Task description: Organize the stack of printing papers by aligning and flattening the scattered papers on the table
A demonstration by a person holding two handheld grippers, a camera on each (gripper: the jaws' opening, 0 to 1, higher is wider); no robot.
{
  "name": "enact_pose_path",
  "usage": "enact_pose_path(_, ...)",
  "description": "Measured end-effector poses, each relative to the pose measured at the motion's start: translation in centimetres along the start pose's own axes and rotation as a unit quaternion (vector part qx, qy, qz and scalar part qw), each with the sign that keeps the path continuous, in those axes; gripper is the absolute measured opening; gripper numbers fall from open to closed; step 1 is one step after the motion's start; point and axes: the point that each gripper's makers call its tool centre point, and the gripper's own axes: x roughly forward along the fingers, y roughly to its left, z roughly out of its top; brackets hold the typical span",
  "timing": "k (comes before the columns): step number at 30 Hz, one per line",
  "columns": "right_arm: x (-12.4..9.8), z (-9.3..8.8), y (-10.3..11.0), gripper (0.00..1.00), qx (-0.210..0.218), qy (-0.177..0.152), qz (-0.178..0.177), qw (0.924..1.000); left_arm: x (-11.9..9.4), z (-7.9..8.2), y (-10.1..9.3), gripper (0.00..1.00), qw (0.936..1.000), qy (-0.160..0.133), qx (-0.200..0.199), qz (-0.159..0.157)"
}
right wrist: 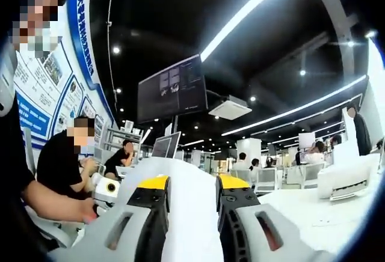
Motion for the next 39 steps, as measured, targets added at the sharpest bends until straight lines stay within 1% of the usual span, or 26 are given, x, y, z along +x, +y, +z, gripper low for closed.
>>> enact_pose_path(6, -0.4, 0.1, -0.2, 0.28, -0.002, 0.006, -0.002, 1.0, 0.0, 0.0, -0.1, 0.06, 1.0, 0.0, 0.0, 0.001)
enact_pose_path(10, -0.6, 0.0, -0.2, 0.31, 0.0, 0.015, -0.001, 0.9999, -0.1, 0.0, -0.1, 0.06, 1.0, -0.001, -0.002, 0.002)
enact_pose_path(12, -0.7, -0.1, -0.1, 0.34, 0.002, 0.023, 0.003, 0.9997, -0.1, 0.0, -0.1, 0.06, 1.0, -0.002, -0.003, 0.003)
enact_pose_path(14, -0.9, -0.5, 0.0, 0.36, -0.001, 0.038, 0.008, 0.9992, -0.1, 0.0, -0.1, 0.06, 1.0, -0.003, -0.004, 0.003)
enact_pose_path(16, -1.0, -0.9, 0.0, 0.37, -0.006, 0.05, 0.008, 0.9987, -0.1, 0.0, -0.1, 0.06, 1.0, -0.004, -0.005, 0.003)
enact_pose_path(19, -1.4, -1.1, -0.2, 0.37, -0.004, 0.06, 0.007, 0.9982, -0.1, 0.0, -0.1, 0.06, 1.0, -0.004, -0.005, 0.003)
enact_pose_path(21, -1.8, -1.4, -0.5, 0.38, -0.002, 0.07, 0.003, 0.9975, -0.1, 0.0, -0.1, 0.06, 1.0, -0.003, -0.005, 0.004)
enact_pose_path(26, -2.5, -1.9, -0.9, 0.4, 0.0, 0.085, -0.003, 0.9964, -0.1, 0.0, -0.1, 0.06, 1.0, -0.003, -0.006, 0.004)
enact_pose_path(29, -3.1, -2.4, -1.3, 0.43, -0.001, 0.104, -0.011, 0.9945, -0.1, 0.0, -0.1, 0.06, 1.0, -0.003, -0.006, 0.005)
enact_pose_path(36, -4.4, -2.8, -1.7, 0.48, -0.001, 0.121, -0.023, 0.9924, 0.0, -0.1, 0.0, 0.06, 1.0, 0.0, -0.005, 0.006)
enact_pose_path(39, -4.9, -3.1, -1.8, 0.5, -0.003, 0.132, -0.026, 0.9909, -0.1, -0.1, 0.0, 0.06, 1.0, 0.001, -0.005, 0.007)
